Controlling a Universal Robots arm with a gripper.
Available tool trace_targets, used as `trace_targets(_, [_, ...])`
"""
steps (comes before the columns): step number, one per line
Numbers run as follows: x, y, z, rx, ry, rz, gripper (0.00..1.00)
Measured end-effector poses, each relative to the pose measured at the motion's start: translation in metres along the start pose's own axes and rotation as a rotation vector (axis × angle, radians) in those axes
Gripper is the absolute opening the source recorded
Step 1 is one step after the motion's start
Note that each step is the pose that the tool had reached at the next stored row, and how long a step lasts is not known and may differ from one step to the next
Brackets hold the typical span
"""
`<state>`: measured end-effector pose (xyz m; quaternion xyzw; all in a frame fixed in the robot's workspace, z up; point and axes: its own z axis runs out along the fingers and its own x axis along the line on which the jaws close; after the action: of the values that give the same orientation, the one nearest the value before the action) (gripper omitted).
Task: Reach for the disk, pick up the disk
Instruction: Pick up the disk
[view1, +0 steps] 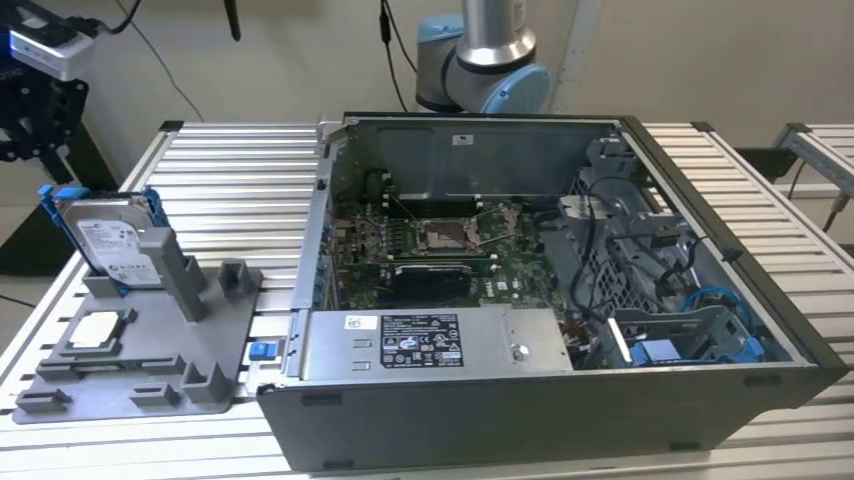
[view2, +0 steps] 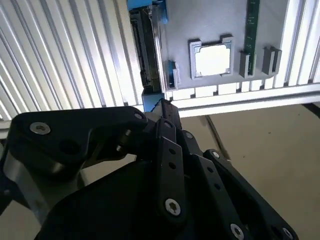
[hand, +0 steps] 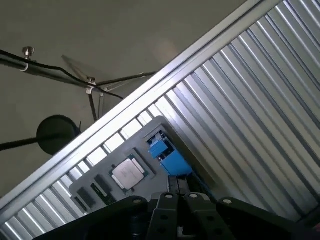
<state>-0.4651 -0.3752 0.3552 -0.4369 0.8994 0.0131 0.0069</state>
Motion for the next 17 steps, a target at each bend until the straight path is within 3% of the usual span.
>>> trace_targets(17, [0.0,0.0,0.0,-0.0075,0.0055,-0.31,0.0])
